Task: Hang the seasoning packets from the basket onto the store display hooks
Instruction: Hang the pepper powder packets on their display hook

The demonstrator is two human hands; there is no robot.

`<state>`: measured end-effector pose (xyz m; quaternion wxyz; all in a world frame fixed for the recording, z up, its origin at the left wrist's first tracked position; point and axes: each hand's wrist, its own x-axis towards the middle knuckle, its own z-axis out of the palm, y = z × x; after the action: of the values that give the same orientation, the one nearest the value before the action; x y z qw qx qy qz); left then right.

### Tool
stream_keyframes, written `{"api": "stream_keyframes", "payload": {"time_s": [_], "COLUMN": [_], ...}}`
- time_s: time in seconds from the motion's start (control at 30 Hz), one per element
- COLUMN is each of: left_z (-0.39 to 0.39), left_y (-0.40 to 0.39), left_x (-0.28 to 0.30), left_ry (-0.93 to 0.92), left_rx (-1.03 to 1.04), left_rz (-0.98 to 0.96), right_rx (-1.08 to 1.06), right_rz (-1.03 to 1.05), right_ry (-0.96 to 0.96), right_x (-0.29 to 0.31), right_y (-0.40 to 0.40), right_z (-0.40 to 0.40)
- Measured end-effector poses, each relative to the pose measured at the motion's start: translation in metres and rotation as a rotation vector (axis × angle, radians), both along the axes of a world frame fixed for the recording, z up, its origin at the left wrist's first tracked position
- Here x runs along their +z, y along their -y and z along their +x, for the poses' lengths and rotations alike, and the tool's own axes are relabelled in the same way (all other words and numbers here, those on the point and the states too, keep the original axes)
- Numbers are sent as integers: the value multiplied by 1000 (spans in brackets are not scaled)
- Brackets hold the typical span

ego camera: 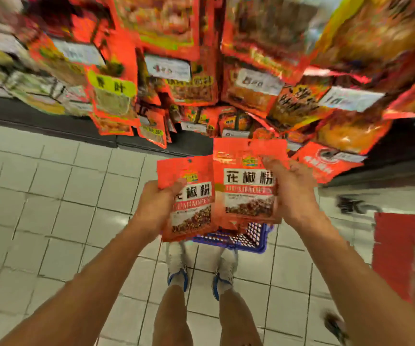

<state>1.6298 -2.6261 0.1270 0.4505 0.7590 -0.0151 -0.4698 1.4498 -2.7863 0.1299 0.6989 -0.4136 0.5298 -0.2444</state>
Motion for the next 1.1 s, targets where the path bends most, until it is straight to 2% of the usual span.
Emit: {"api": "stream_keyframes", "payload": {"time_s": [0.17, 0.33, 0.43, 0.53, 0.63, 0.77, 1.1], "left_z": [11, 31, 49, 65, 80, 99, 122], "left_y": [28, 39, 48, 58, 62, 69, 90], "left_x": [154, 283, 347, 406, 455, 500, 563], "left_ry": [71, 159, 236, 278, 285, 337, 417], "left_rx": [29, 51, 64, 56, 51, 26, -57], "left_rz": [-235, -452, -580, -692, -809, -918, -1060], "right_rx": [-13, -77, -63, -67, -83, -124, -218], "right_rz": [-108, -226, -380, -588, -781, -918, -942], "right_ry": [104, 241, 330, 322, 245, 238, 237], "right_x": [170, 316, 393, 460, 509, 558, 632], "right_y": [26, 37, 42, 45, 47, 58, 110], "right_z": [3, 7, 14, 24, 34, 52, 108]}}
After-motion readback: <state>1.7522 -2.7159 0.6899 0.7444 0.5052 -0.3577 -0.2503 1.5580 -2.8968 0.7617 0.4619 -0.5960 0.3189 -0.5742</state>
